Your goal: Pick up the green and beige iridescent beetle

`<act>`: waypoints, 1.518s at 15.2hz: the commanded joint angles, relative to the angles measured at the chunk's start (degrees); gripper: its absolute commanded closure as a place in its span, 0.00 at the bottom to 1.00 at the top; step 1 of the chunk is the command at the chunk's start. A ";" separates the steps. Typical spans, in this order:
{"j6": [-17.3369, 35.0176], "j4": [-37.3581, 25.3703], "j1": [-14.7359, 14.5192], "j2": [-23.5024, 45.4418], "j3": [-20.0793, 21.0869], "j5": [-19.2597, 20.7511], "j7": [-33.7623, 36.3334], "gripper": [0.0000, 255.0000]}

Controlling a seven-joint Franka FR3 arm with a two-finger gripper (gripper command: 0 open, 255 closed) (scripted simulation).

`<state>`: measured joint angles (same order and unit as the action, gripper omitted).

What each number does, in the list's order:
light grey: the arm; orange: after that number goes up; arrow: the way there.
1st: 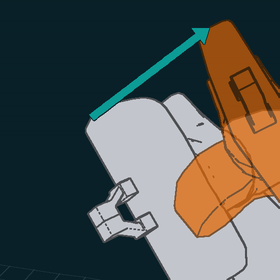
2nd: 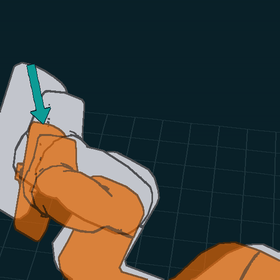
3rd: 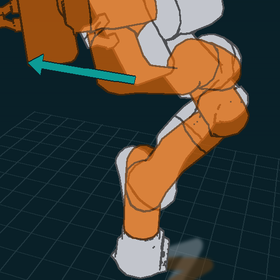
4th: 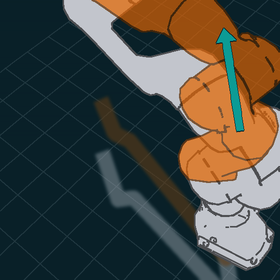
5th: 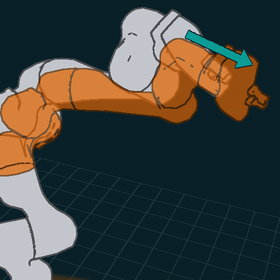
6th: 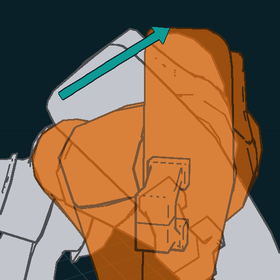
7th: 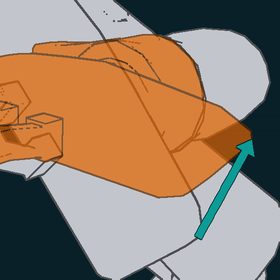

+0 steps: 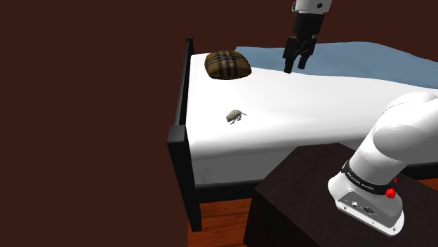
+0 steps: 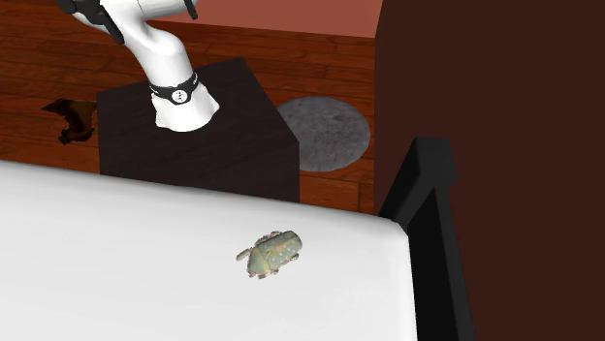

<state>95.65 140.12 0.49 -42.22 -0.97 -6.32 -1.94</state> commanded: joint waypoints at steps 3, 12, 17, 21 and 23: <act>3.05 0.36 0.82 2.80 3.42 -1.13 6.95 0.00; 15.14 -4.31 5.92 21.59 16.48 -1.28 38.34 0.00; 19.39 -10.36 8.67 34.57 20.65 3.11 56.41 0.00; 21.00 -16.39 9.51 45.15 21.32 7.86 70.47 0.00; 21.27 -19.66 9.37 50.24 20.71 10.05 76.98 0.00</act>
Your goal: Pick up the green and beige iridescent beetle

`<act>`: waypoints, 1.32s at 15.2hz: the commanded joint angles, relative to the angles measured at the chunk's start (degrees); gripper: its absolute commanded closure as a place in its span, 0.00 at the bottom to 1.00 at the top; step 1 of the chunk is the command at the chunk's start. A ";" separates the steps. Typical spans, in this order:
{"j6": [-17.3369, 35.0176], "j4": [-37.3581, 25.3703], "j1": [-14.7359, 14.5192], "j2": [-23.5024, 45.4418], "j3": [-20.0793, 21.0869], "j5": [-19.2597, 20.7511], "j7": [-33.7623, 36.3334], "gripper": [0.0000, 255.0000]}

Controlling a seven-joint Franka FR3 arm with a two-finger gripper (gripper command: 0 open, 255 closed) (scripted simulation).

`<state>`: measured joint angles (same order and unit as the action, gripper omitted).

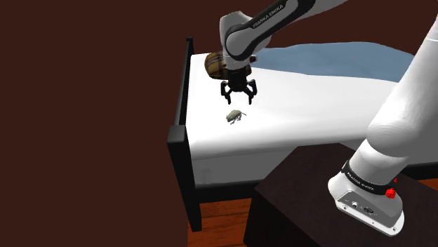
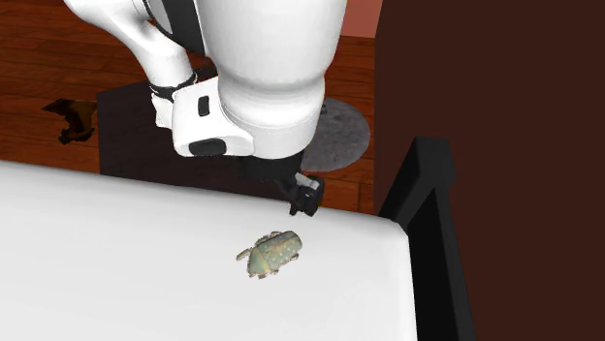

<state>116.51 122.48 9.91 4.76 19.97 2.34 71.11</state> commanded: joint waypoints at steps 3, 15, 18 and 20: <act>0.31 -7.12 -0.64 10.46 -1.96 3.95 12.78 0.00; 4.70 -9.36 -1.67 18.53 -4.16 6.37 18.80 0.00; 4.69 -9.40 -1.68 18.57 -4.16 6.38 18.82 1.00; 4.70 -9.38 -1.68 18.55 -4.16 6.37 18.82 1.00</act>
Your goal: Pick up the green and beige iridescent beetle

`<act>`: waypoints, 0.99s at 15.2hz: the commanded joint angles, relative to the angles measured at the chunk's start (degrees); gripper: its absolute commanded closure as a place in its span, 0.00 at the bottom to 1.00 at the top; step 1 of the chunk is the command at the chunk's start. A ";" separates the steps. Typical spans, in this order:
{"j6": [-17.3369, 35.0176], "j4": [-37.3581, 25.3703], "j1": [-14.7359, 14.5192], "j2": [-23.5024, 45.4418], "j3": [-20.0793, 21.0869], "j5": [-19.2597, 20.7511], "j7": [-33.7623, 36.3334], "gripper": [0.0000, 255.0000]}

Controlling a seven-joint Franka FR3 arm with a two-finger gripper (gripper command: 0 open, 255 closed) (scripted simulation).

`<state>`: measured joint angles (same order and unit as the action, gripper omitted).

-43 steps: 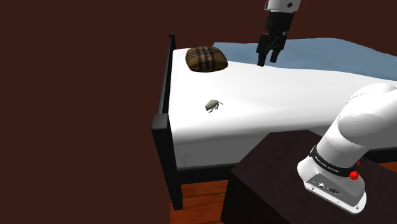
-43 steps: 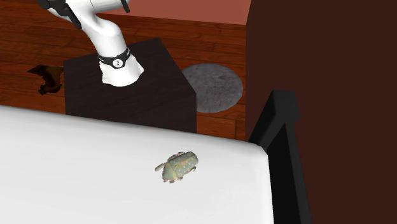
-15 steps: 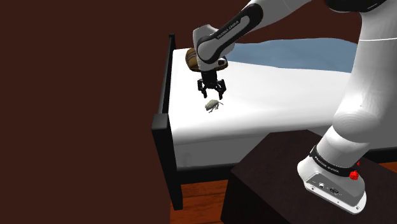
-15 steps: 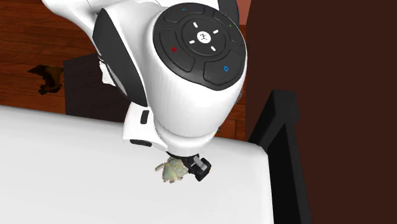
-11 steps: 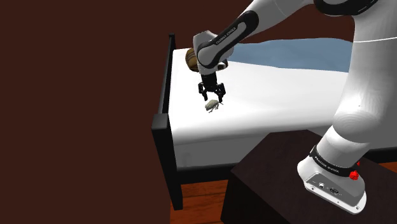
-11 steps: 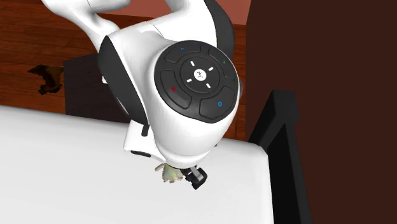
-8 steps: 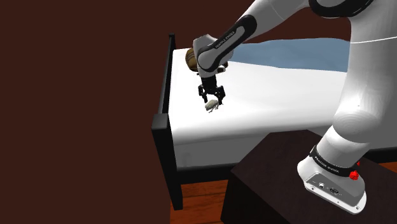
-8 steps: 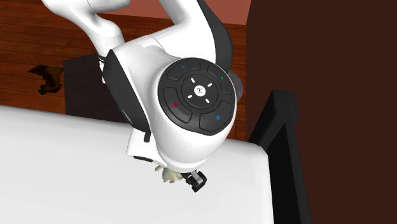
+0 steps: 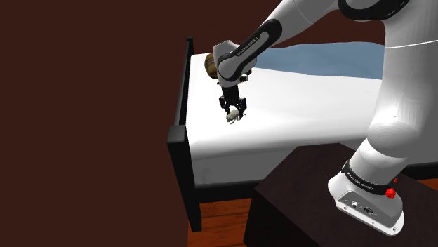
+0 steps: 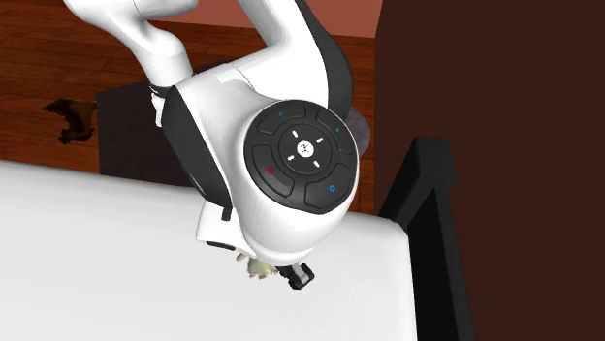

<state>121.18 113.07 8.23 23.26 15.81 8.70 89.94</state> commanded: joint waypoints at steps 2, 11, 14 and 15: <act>0.01 0.03 -0.01 0.05 0.00 0.01 -0.01 1.00; -3.65 -0.76 0.36 -2.95 0.49 -1.07 -0.76 1.00; -5.54 -1.34 0.50 -4.34 0.69 -1.57 -1.11 1.00; -6.17 -1.55 0.54 -4.78 0.75 -1.73 -1.23 1.00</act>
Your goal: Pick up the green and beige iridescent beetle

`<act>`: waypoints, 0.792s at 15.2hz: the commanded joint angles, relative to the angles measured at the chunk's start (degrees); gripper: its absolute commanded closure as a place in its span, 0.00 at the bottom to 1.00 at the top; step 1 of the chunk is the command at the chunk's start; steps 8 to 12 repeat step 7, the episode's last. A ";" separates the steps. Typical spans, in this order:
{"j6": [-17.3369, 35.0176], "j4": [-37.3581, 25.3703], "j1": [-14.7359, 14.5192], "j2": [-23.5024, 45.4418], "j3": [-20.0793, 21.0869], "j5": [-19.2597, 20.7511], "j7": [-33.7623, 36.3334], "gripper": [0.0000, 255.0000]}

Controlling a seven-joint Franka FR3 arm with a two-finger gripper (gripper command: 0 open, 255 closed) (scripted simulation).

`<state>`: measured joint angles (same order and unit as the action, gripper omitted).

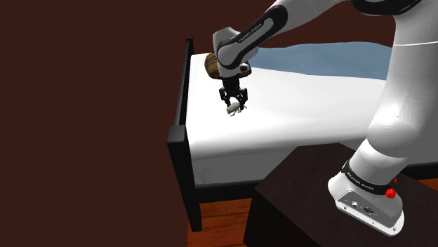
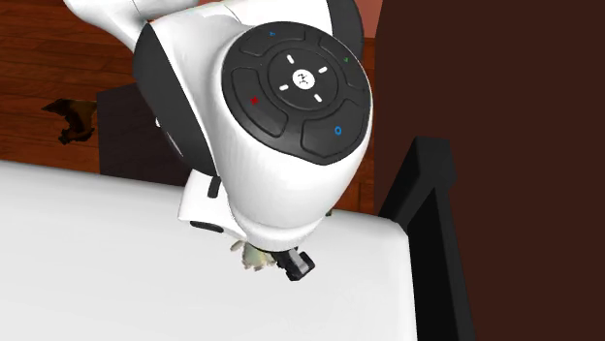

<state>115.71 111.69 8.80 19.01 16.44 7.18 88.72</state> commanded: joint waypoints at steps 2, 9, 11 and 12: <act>-1.99 -0.64 0.05 -1.38 0.24 -0.52 -0.23 1.00; -4.05 -1.49 0.16 -2.66 0.39 -0.98 -0.56 1.00; -4.05 -1.49 0.16 -2.66 0.39 -0.98 -0.56 1.00; -4.05 -1.49 0.16 -2.66 0.39 -0.98 -0.56 1.00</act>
